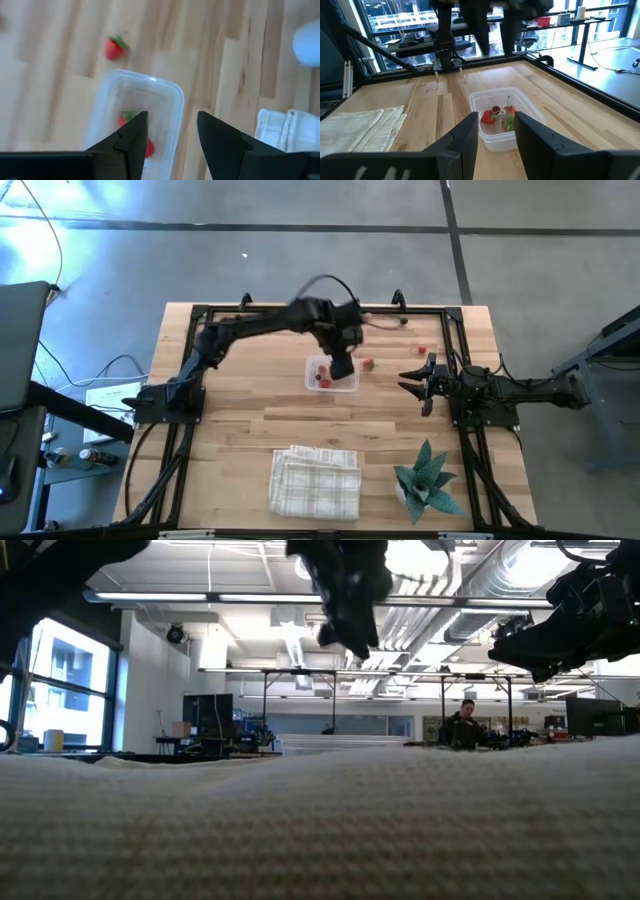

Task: Pick and placing Produce into tupperware
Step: Put the apricot into the transparent bin

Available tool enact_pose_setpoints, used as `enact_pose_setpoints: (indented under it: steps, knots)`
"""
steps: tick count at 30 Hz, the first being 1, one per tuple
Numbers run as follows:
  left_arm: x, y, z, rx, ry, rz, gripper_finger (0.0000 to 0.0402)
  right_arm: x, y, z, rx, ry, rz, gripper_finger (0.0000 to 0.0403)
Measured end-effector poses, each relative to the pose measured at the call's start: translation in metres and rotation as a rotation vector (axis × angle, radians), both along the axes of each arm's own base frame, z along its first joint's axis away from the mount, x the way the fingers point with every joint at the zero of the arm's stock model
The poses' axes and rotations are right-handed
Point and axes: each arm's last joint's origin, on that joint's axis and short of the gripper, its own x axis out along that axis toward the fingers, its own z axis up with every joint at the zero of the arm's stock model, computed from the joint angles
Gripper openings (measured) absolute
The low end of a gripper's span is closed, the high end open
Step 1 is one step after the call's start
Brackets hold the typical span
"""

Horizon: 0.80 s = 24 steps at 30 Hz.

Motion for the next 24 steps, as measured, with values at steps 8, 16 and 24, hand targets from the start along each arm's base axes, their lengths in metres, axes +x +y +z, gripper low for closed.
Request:
enact_pose_setpoints:
  steps: [8, 16, 24]
  knots:
    - [-0.062, -0.003, 0.078, 0.101, -0.06, 0.142, 0.0158, 0.0, 0.0, 0.0, 0.0, -0.001, 0.0, 0.0117]
    - [-0.105, -0.043, 0.083, 0.128, -0.164, 0.215, 0.0158, 0.0, 0.0, 0.0, 0.0, 0.0, 0.0, 0.0117]
    - [-0.153, -0.075, 0.026, 0.166, -0.378, 0.183, 0.0158, 0.0, 0.0, 0.0, 0.0, 0.0, 0.0, 0.0117]
